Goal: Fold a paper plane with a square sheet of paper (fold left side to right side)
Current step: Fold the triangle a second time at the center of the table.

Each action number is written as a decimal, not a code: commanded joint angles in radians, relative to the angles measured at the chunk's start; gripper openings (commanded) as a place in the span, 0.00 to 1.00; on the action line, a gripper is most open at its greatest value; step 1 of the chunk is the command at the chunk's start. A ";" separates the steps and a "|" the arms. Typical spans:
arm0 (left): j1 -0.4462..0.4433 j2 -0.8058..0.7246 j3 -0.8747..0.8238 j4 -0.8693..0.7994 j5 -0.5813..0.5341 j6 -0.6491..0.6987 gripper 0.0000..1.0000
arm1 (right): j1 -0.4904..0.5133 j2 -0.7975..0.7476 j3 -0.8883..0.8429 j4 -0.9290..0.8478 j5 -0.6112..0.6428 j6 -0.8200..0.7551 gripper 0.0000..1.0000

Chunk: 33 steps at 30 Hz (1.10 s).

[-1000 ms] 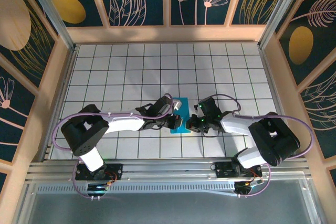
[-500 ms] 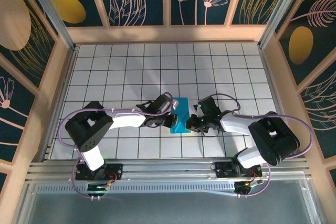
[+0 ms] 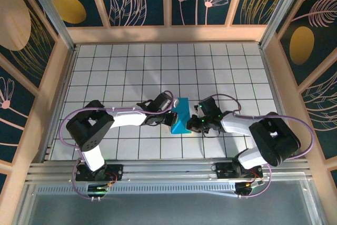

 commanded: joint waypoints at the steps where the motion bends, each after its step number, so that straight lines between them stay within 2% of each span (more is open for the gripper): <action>1: 0.008 0.016 0.020 -0.028 -0.026 0.022 0.00 | 0.007 0.018 -0.009 -0.088 0.052 -0.021 0.00; 33: 0.008 0.040 0.024 -0.008 -0.027 0.013 0.00 | 0.009 0.028 -0.009 -0.079 0.049 -0.022 0.00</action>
